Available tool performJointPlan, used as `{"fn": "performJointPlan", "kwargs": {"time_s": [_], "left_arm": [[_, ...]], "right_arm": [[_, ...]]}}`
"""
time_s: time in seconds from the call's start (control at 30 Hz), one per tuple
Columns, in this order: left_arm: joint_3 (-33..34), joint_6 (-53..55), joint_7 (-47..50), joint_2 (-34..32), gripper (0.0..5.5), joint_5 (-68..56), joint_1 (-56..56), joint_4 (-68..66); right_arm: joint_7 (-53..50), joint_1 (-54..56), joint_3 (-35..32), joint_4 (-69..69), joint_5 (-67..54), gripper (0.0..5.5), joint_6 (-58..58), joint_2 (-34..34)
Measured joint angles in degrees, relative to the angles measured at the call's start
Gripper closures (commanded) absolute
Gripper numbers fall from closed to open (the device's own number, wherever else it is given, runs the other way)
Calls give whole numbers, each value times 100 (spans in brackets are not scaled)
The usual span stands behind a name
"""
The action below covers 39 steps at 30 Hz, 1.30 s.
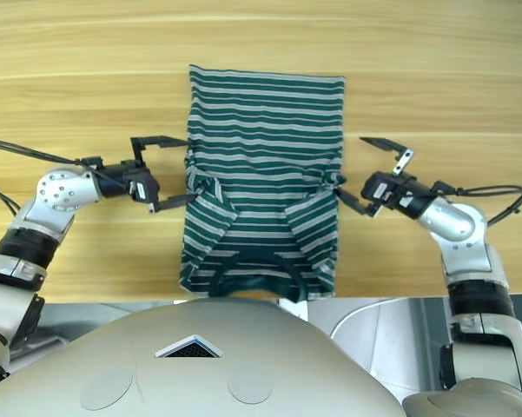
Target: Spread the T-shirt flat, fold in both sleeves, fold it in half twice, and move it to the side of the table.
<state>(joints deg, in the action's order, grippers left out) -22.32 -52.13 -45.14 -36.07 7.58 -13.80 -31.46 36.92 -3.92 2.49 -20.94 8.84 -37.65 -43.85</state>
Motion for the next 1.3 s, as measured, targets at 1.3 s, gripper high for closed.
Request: {"fn": "performJointPlan", "kwargs": {"time_s": [1.3], "left_arm": [[-107,-379,1030,-191,10,794,-190,-401]], "right_arm": [[-1007,843,804,-615,562,13,-2,14]]}}
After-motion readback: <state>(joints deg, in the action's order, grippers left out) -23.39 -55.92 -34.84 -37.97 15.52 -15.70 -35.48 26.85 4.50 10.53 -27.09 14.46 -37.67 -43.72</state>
